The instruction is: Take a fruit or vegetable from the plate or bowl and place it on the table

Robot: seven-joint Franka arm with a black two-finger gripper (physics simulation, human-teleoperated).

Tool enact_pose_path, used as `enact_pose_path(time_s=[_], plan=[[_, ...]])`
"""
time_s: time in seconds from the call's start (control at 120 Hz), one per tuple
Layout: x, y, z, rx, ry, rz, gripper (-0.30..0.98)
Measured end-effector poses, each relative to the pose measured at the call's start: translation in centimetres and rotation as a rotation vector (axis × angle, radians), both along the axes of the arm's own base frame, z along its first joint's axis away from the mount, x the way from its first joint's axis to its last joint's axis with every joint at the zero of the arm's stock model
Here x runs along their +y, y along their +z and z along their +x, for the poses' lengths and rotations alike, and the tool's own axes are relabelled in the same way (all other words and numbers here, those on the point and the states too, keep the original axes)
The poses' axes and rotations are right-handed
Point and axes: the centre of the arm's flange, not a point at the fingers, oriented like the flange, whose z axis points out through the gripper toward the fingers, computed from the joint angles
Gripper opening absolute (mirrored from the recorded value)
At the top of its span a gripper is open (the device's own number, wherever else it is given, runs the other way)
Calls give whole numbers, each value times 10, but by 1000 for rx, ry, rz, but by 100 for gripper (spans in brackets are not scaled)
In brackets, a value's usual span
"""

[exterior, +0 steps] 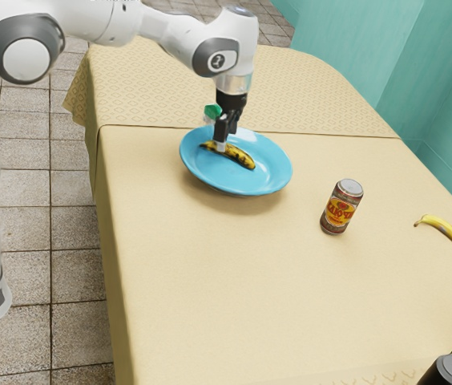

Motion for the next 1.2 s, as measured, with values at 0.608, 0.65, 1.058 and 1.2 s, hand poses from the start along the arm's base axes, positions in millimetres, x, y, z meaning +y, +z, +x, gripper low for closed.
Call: enact_pose_path(time_s=[0.608, 0.65, 1.058, 1.2], plan=[[11, -29, -11, -13, 11, 12, 68], [18, -29, -11, -16, 22, 19, 68], [26, -38, 10, -38, 0, 62, 68], [31, -46, 12, -36, -4, 68, 68]])
